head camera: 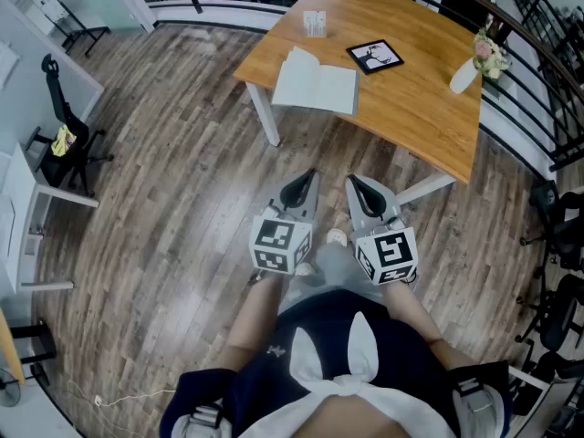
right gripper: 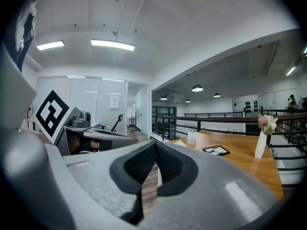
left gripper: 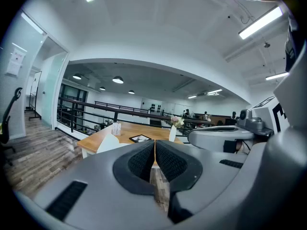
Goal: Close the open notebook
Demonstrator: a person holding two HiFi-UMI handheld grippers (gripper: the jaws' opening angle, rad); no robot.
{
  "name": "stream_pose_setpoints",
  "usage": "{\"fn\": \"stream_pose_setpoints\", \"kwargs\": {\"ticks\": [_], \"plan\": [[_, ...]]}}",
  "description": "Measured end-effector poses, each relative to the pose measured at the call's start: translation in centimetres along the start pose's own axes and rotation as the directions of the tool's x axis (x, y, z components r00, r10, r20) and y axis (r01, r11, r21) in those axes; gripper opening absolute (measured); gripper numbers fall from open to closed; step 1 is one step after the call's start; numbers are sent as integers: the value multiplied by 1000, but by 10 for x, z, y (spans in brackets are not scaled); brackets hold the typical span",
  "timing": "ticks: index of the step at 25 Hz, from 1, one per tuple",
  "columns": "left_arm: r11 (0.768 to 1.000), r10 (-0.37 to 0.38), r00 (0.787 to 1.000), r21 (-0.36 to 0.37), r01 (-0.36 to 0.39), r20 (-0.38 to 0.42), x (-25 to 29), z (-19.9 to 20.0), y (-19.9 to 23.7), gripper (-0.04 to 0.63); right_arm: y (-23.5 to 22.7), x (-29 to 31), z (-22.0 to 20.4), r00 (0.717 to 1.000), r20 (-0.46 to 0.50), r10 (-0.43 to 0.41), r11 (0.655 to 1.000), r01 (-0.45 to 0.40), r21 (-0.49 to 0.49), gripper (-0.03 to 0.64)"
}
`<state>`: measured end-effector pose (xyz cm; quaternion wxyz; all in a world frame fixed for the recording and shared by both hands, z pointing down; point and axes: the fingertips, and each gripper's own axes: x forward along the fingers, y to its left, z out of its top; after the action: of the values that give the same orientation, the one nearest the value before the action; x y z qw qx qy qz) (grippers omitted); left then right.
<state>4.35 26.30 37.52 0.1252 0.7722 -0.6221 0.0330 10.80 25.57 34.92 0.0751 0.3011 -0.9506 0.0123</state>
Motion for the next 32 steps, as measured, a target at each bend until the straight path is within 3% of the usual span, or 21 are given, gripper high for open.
{"fn": "stream_pose_setpoints", "kwargs": {"ticks": [19,32], "plan": [[999,51,999,-6,-51,-19,99,25,48,23,-83,89,-2,998,-38,49,999,-48,20,-2],[984,141,990,-110,-143,-20,151,15,67,23,-133,124,-12,991,-50,121,993,-121,8,-2]]}}
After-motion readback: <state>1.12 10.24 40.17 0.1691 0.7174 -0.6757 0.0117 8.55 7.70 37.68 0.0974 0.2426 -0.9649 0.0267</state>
